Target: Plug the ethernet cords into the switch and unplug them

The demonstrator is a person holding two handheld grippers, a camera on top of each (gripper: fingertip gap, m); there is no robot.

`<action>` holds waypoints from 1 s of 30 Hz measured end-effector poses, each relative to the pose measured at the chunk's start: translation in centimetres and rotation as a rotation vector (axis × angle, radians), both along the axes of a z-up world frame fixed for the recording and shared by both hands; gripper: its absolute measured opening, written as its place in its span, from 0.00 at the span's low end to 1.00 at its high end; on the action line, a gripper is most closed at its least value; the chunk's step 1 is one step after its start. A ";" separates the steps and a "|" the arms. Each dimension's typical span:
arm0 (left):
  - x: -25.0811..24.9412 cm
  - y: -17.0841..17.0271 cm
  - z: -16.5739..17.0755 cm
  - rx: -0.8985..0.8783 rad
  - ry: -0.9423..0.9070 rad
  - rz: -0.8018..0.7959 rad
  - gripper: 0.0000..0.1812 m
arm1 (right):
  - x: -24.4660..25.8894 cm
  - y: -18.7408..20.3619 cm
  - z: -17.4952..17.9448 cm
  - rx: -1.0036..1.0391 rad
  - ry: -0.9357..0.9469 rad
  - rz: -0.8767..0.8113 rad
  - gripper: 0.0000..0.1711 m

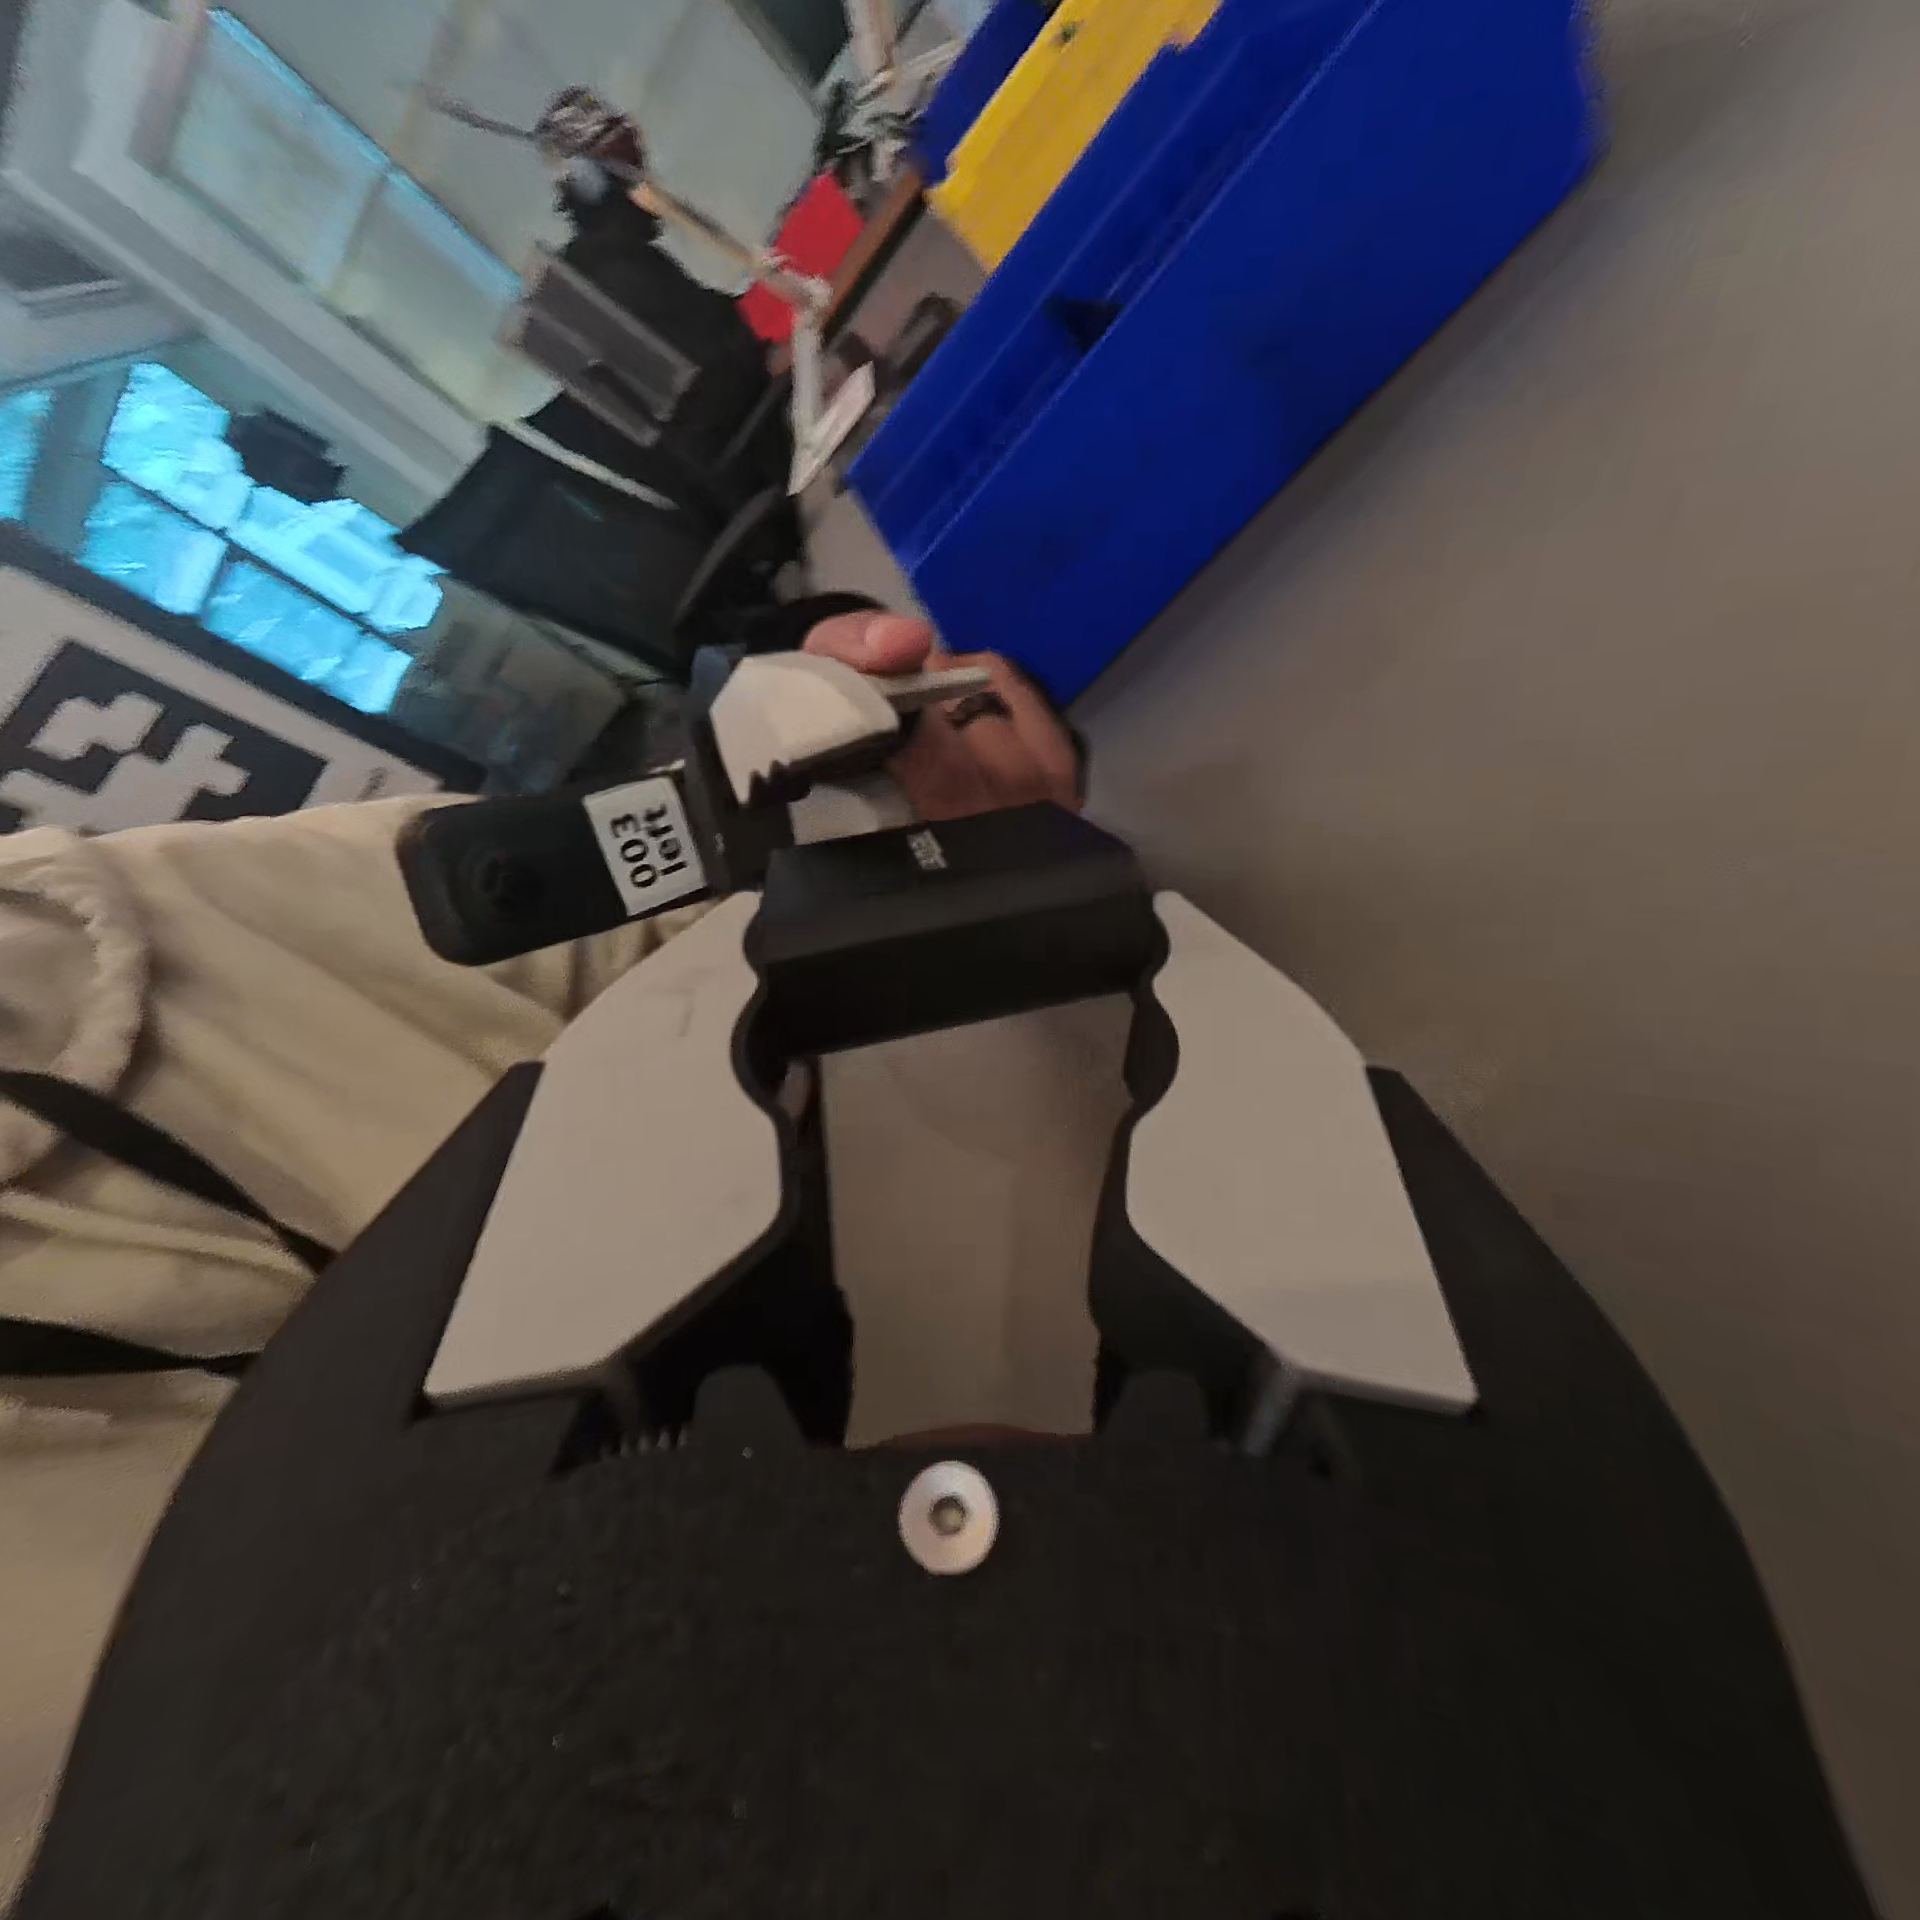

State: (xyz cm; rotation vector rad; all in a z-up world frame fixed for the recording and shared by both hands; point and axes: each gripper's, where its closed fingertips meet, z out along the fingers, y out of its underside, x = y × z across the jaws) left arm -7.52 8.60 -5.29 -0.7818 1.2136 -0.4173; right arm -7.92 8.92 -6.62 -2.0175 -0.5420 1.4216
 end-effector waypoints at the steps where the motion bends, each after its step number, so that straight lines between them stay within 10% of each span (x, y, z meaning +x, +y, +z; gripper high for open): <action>1: -0.1 0.4 0.1 -0.017 -0.005 0.011 0.21 | 1.9 0.7 1.2 0.044 -0.049 -0.058 0.37; 6: 0.0 2.6 -1.0 -0.100 0.025 0.084 0.17 | 19.3 6.9 6.2 0.291 -0.683 -0.519 0.37; 11: 0.5 3.5 -2.7 -0.099 0.097 0.151 0.16 | 35.9 11.4 -2.3 -0.107 -1.235 -0.544 0.37; 22: 0.1 7.4 -5.5 -0.283 0.195 0.322 0.19 | 36.4 11.6 -11.8 -0.392 -1.352 -0.286 0.38; 30: -0.6 3.8 -4.5 -0.616 0.270 0.273 0.19 | 34.2 7.3 3.0 0.052 -1.150 -0.712 0.31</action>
